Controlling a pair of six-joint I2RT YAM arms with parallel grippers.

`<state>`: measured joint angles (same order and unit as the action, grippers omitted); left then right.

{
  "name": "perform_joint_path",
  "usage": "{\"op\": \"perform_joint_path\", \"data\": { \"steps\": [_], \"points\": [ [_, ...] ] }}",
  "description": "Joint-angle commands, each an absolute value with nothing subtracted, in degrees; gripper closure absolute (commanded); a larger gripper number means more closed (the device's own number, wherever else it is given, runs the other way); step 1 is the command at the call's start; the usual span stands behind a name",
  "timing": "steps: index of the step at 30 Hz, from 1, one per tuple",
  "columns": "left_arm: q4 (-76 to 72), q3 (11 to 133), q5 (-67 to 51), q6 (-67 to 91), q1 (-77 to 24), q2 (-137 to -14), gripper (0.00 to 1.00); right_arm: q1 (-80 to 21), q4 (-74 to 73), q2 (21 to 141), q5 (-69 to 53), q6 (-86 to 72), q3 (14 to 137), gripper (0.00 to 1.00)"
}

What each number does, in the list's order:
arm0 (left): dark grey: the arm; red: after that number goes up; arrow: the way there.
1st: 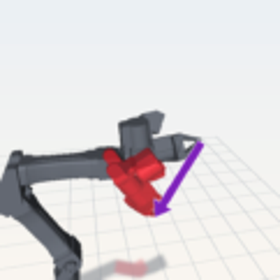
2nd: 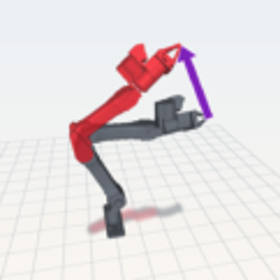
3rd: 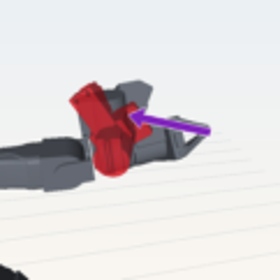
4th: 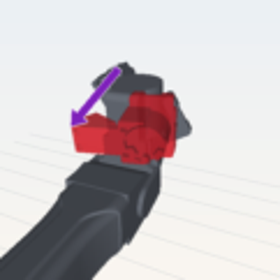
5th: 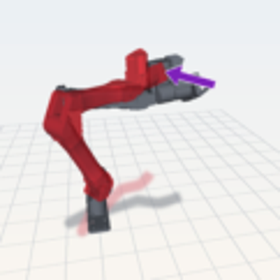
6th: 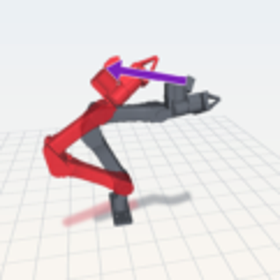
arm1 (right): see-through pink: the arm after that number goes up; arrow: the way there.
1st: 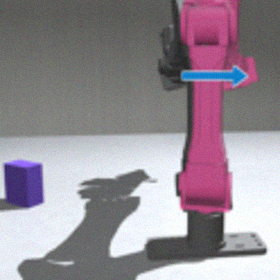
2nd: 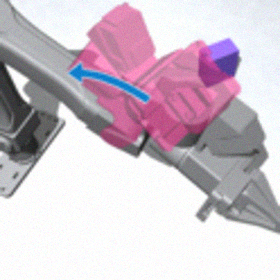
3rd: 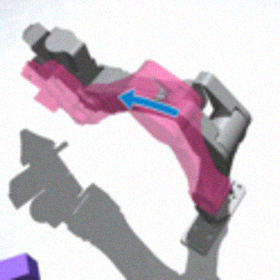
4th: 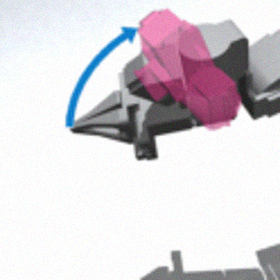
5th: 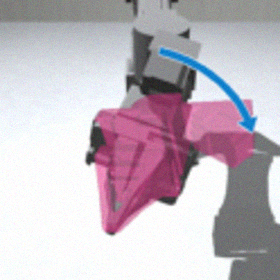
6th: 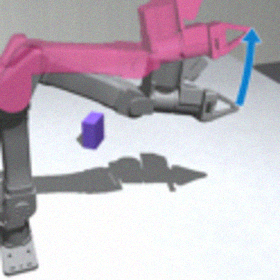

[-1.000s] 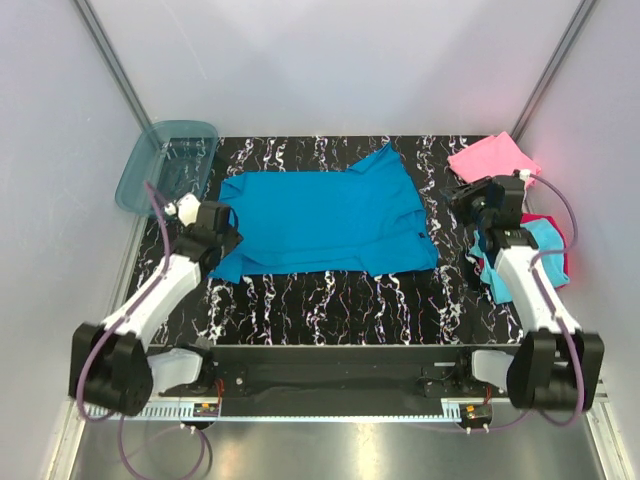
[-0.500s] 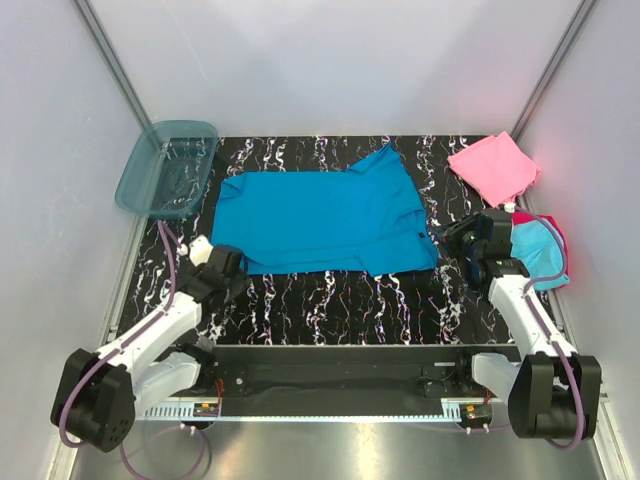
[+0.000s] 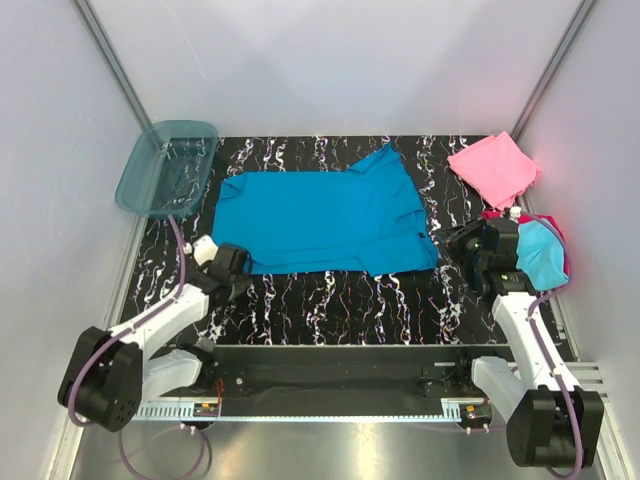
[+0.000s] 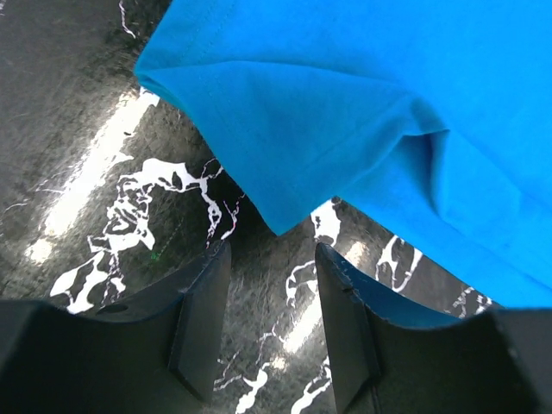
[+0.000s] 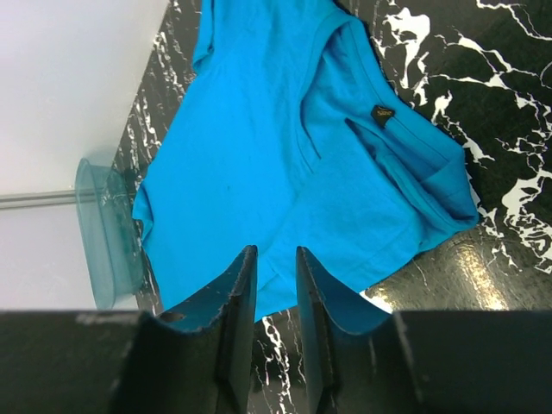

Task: Fold and stack the t-shirts
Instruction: Fold the tshirt

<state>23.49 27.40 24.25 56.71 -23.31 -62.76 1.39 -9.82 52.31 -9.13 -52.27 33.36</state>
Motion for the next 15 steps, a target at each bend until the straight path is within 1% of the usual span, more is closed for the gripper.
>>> {"op": "perform_joint_path", "data": {
  "steps": [1,10,15],
  "points": [
    [18.82,29.79,26.46,55.55,-23.47,-64.6,0.51,1.05,-10.72,49.57,-8.97,-51.06,33.92,0.69],
    [15.91,32.52,27.16,52.21,-22.94,-70.92,0.52,1.05,-12.22,47.64,-9.67,-50.8,34.54,0.69],
    [14.77,32.78,26.55,51.85,-21.71,-71.89,0.54,1.14,-12.66,47.37,-10.02,-50.63,34.89,0.7]
  ]
}}
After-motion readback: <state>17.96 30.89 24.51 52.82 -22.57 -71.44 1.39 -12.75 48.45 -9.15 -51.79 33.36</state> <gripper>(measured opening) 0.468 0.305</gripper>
